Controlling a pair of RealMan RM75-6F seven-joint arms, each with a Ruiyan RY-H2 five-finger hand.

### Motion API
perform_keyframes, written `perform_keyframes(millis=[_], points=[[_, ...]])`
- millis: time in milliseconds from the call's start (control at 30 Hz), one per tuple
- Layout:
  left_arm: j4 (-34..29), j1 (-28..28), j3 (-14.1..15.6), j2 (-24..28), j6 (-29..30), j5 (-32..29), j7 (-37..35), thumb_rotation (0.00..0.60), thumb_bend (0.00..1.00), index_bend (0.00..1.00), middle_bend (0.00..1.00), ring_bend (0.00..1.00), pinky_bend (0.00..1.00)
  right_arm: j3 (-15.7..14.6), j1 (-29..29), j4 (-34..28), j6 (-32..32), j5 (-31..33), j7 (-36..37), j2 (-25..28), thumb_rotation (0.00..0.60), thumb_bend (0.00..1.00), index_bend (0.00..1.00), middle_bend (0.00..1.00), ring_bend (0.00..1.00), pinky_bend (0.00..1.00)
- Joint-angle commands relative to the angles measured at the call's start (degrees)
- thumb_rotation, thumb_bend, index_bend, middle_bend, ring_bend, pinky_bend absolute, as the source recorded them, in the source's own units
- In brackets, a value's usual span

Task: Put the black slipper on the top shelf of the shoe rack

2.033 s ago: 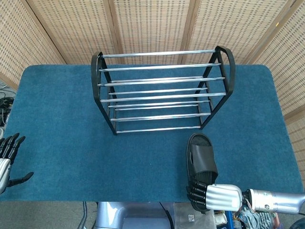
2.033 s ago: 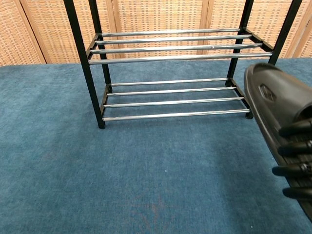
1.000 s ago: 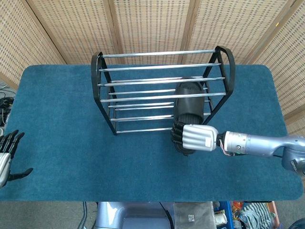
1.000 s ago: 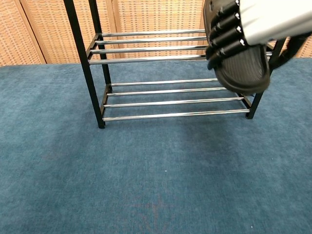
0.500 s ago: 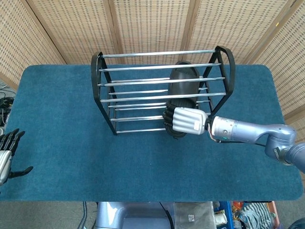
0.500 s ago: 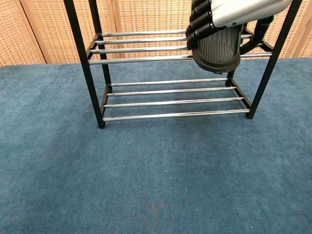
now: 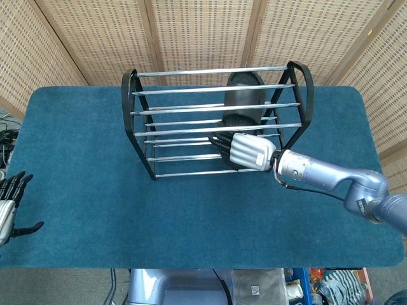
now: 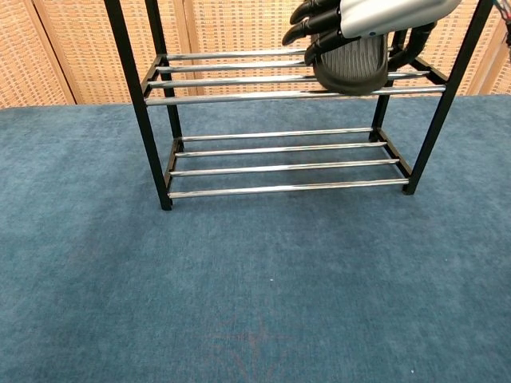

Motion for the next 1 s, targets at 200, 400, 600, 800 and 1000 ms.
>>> perform_keyframes(millis=[200, 400, 600, 800, 1000], points=[[-0.1, 0.1, 0.2, 0.1, 0.4, 0.5, -0.1, 0.6, 0.13, 0.0, 0.0, 0.0, 0.0, 2.7, -3.0, -7.5, -4.4, 6.1, -9.9, 2.0, 0.6, 0.0, 0.07, 0.0, 0.0, 0.03], [-0.2, 0.3, 0.4, 0.1, 0.7, 0.9, -0.2, 0.6, 0.13, 0.0, 0.0, 0.0, 0.0, 2.9, -4.6, -11.2, -2.6, 6.1, -12.8, 3.9, 0.6, 0.0, 0.07, 0.0, 0.0, 0.03], [-0.1, 0.4, 0.5, 0.1, 1.1, 1.2, -0.5, 0.6, 0.13, 0.0, 0.0, 0.0, 0.0, 1.8, -9.0, -16.3, 4.0, 3.8, -15.1, 6.6, 0.6, 0.0, 0.07, 0.0, 0.0, 0.03], [-0.1, 0.7, 0.8, 0.1, 2.0, 2.3, -0.9, 0.6, 0.13, 0.0, 0.0, 0.0, 0.0, -0.6, -16.9, -18.1, 15.9, 1.0, -14.2, 8.3, 0.6, 0.0, 0.07, 0.0, 0.0, 0.03], [0.3, 1.2, 1.0, -0.5, 3.9, 4.0, -0.6, 0.6, 0.13, 0.0, 0.0, 0.0, 0.0, -4.2, -27.6, -14.5, 29.0, 1.2, -8.9, 6.0, 0.6, 0.0, 0.06, 0.0, 0.0, 0.01]])
